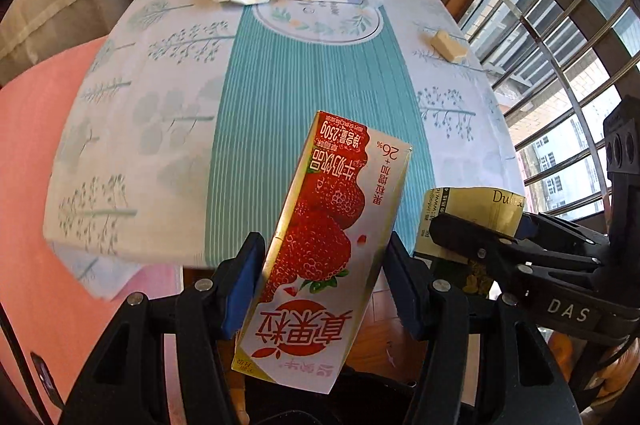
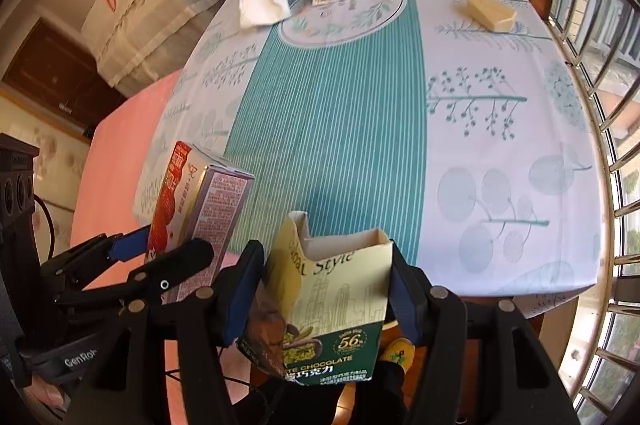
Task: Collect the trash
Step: 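Carry the strawberry carton and green box down toward the bin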
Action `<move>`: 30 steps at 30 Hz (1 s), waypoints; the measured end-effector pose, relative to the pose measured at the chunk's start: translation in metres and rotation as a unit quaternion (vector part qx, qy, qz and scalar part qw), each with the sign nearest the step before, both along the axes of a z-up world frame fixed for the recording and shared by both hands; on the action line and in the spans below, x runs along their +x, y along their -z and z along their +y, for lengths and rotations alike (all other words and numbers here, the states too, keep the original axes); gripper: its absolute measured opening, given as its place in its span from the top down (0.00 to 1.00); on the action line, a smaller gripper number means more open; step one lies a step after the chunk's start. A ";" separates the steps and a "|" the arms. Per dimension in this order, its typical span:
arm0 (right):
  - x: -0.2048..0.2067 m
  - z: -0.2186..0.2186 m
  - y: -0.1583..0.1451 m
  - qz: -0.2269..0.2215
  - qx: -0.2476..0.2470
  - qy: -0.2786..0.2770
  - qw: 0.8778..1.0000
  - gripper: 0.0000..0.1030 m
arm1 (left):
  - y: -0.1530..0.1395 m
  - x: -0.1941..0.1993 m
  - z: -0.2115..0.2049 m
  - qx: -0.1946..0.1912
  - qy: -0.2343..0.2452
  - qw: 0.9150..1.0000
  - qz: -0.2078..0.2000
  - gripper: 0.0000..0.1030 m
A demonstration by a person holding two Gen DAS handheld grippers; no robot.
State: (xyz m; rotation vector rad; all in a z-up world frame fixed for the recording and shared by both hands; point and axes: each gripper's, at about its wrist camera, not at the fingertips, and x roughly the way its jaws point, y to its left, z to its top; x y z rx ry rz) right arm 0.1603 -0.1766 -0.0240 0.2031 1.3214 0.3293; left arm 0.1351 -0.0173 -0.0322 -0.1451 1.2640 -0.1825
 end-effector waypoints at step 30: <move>-0.081 0.000 0.197 0.076 -0.079 0.082 0.991 0.41 | 0.203 -0.083 0.021 -0.059 -0.022 0.993 0.098 0.43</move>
